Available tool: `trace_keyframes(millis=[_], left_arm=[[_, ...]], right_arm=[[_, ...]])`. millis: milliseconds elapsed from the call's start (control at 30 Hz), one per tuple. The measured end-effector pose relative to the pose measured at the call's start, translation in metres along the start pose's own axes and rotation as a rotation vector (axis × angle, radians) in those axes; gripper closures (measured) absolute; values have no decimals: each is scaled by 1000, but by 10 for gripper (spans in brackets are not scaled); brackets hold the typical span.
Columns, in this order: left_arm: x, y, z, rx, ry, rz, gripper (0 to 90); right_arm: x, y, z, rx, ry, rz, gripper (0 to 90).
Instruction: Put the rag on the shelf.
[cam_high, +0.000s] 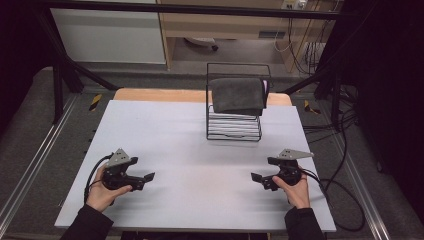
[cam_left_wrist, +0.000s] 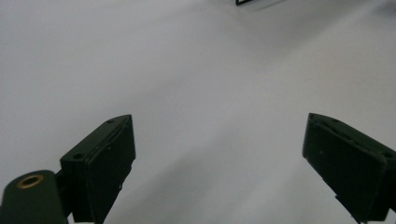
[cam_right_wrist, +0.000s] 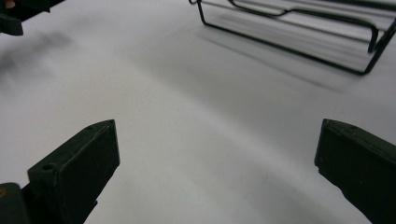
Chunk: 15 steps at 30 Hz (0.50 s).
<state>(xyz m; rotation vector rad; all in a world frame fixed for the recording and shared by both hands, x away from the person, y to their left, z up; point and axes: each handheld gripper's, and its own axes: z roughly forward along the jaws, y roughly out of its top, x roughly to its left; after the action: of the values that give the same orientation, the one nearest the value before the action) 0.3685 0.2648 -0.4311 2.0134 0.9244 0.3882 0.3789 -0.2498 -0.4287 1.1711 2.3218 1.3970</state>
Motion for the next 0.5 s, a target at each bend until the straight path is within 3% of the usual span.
trace_keyframes(millis=[200,500], left_arm=[[3,-13,-2,13,11,-5,96],[6,-22,-4,34,18,-20,77]], right_arm=[[-4,-20,-2,27,-4,5,7],[-5,-25,-3,24,16,19,7]])
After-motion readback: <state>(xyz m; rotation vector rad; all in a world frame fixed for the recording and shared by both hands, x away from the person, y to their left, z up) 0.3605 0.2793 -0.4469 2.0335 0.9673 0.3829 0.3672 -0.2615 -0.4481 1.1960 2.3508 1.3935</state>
